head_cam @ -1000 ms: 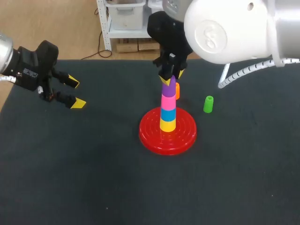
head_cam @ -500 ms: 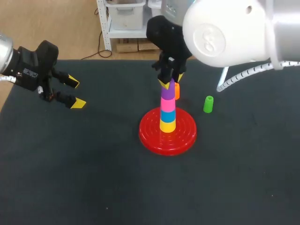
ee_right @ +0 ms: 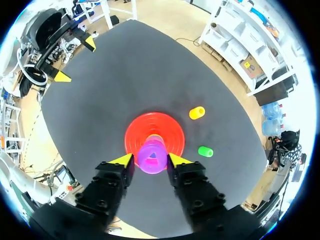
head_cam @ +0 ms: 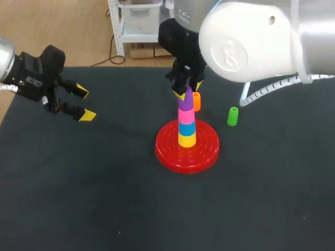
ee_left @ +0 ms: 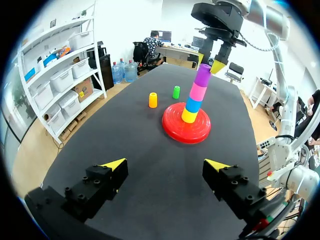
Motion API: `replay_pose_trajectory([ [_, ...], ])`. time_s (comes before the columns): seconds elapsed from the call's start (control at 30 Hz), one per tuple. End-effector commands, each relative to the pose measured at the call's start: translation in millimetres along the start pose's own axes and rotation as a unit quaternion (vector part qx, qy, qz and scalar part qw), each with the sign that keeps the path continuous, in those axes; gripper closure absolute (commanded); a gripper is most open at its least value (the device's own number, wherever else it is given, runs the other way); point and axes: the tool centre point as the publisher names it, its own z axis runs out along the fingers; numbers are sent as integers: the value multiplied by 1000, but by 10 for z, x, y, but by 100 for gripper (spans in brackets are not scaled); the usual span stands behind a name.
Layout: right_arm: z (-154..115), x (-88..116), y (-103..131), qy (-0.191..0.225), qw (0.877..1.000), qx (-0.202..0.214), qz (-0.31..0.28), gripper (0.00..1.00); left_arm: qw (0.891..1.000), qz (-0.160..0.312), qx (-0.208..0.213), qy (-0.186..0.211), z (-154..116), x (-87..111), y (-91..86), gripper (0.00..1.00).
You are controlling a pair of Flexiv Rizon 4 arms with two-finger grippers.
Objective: Pick up and stack the cylinders on the red base in this order: pink,purple,orange,green
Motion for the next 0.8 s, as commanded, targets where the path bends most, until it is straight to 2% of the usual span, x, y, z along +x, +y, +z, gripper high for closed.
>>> replay_pose_trajectory([
  [0.03,-121,62,-68,-24,1000,-7,11,0,1000,1,0,-2,2,13,0,0],
  [0.27,-434,-92,-239,-73,996,-25,41,0,1000,1,0,-2,2,13,0,0],
  [0.43,-471,-274,-572,-99,990,-7,96,0,1000,1,0,-2,2,13,0,0],
  [0.57,-362,-427,-827,-114,983,-8,147,0,1000,1,0,-2,2,13,0,0],
  [0.67,-211,-542,-967,-120,979,-1,163,0,1000,1,0,-2,2,13,0,0],
  [0.8,97,-668,-1109,-102,979,7,176,0,1000,1,0,-2,2,13,0,0],
])
